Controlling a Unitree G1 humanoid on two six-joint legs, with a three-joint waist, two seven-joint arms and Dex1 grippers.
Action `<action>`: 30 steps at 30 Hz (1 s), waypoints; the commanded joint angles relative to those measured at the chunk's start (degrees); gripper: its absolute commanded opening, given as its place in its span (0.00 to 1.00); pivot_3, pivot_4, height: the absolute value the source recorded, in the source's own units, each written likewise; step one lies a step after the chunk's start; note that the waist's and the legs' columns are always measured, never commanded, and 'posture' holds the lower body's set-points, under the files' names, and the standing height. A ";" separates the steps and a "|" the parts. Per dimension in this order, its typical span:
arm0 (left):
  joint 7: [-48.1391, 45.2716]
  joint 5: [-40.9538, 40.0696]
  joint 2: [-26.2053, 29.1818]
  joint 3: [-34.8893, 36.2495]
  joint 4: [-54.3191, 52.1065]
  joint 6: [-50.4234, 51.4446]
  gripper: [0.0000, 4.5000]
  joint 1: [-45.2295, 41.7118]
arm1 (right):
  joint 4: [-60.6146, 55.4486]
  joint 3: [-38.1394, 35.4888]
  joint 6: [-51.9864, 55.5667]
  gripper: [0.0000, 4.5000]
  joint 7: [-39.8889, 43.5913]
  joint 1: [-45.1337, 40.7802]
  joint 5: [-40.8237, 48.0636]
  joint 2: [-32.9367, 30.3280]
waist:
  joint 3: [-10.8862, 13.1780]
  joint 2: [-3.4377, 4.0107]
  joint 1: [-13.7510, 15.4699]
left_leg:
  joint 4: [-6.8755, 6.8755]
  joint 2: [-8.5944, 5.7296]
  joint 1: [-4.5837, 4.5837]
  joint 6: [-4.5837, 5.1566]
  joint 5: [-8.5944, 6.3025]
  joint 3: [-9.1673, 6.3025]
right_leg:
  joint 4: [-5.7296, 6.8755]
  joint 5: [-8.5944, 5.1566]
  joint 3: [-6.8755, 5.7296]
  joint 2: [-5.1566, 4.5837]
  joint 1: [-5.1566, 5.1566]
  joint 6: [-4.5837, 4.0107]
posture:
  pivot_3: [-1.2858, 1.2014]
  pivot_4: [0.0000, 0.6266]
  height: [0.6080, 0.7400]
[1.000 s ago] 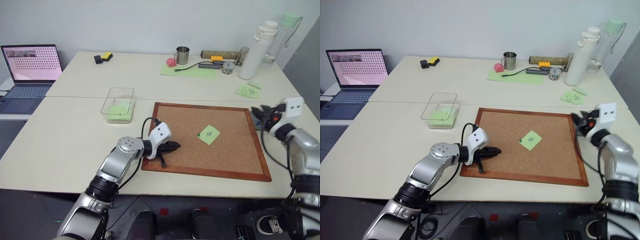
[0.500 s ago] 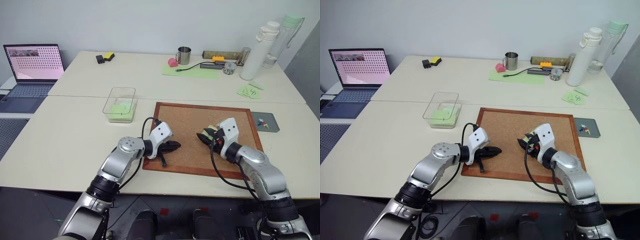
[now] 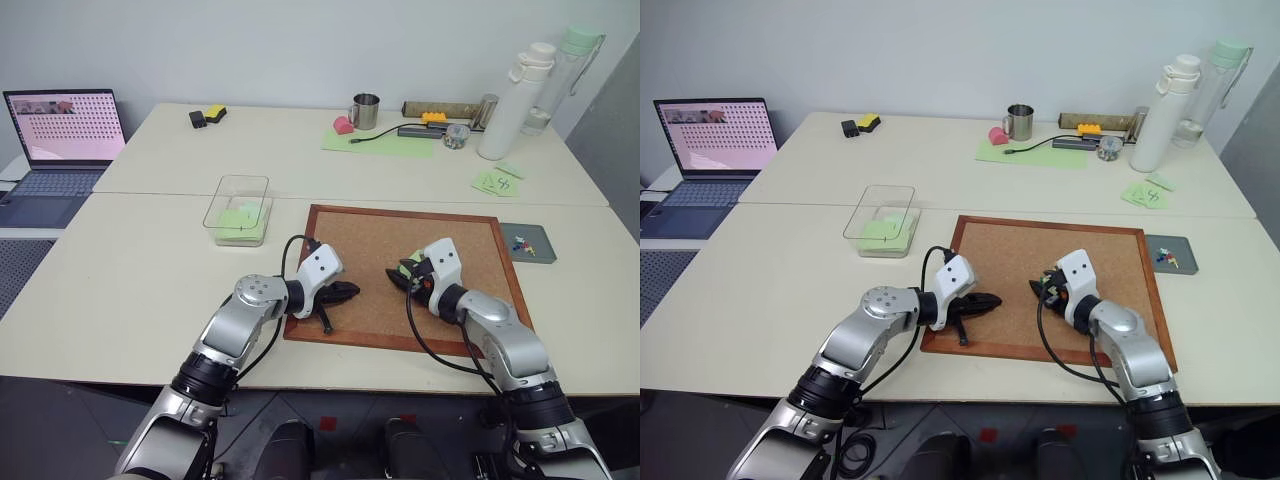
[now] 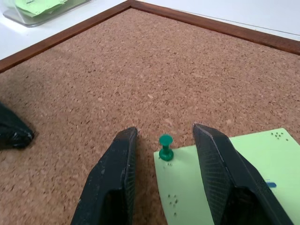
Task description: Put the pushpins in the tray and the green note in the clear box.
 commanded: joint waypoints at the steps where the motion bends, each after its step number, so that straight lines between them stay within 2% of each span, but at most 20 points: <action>1: 0.18 -0.34 0.74 0.75 -1.65 0.26 0.00 0.52 | 0.41 -1.88 0.67 0.28 0.87 -0.47 1.85 0.90 | 0.00 0.00 -0.01 | 0.00 0.00 0.00 0.00 0.00 0.00 | 0.00 0.00 0.00 0.00 0.00 0.00 | 0.52 0.24 1.00; 7: 0.08 -0.22 0.80 0.65 -1.43 0.12 0.00 0.29 | -1.50 -2.65 0.87 0.01 2.37 0.23 2.56 0.15 | 0.00 0.00 -0.02 | -0.01 0.00 0.00 0.00 0.00 -0.01 | 0.00 0.00 -0.01 0.00 0.00 0.00 | 0.52 0.24 1.00; 11: -0.09 -0.13 0.55 0.35 -1.20 0.03 0.00 0.08 | -5.30 -3.56 0.08 0.01 3.24 0.09 3.85 -0.31 | 0.00 0.00 -0.01 | -0.01 0.00 -0.01 0.00 0.00 -0.01 | 0.00 0.00 -0.01 0.00 -0.01 0.00 | 0.52 0.24 1.00; 16: 0.06 0.32 0.22 0.27 0.07 -0.79 0.00 -0.68 | -11.73 -3.43 -2.32 0.01 6.77 0.01 2.77 -4.88 | 0.02 0.01 0.01 | -0.02 -0.03 -0.06 0.00 0.00 0.01 | 0.00 0.00 0.01 -0.01 -0.05 0.00 | 0.52 0.24 1.00; 21: 1.59 -1.66 -2.26 3.02 1.02 -2.38 0.00 -1.82 | -13.87 -0.33 -6.75 0.01 12.35 1.27 -1.88 -12.79 | 0.02 0.00 0.11 | 0.01 -0.02 -0.02 0.00 0.00 -0.01 | -0.02 0.00 -0.03 -0.01 0.00 0.01 | 0.52 0.24 1.00; 25: 1.81 -11.32 -6.83 10.01 -0.79 5.11 0.15 -4.14 | -12.97 2.82 -15.10 0.00 17.77 1.48 -7.56 -19.93 | 0.06 -0.06 0.14 | 0.02 -0.04 -0.07 0.00 0.00 0.02 | -0.06 -0.01 -0.01 -0.02 -0.02 0.02 | 0.52 0.24 1.00; 30: 3.22 -19.60 -9.78 15.43 -2.47 13.55 0.34 -7.62 | -12.46 3.60 -20.86 0.00 22.64 0.35 -8.75 -23.92 | 0.11 -0.15 0.08 | 0.02 -0.02 -0.08 0.00 0.00 -0.02 | -0.08 -0.01 -0.07 0.00 -0.01 0.02 | 0.52 0.24 1.00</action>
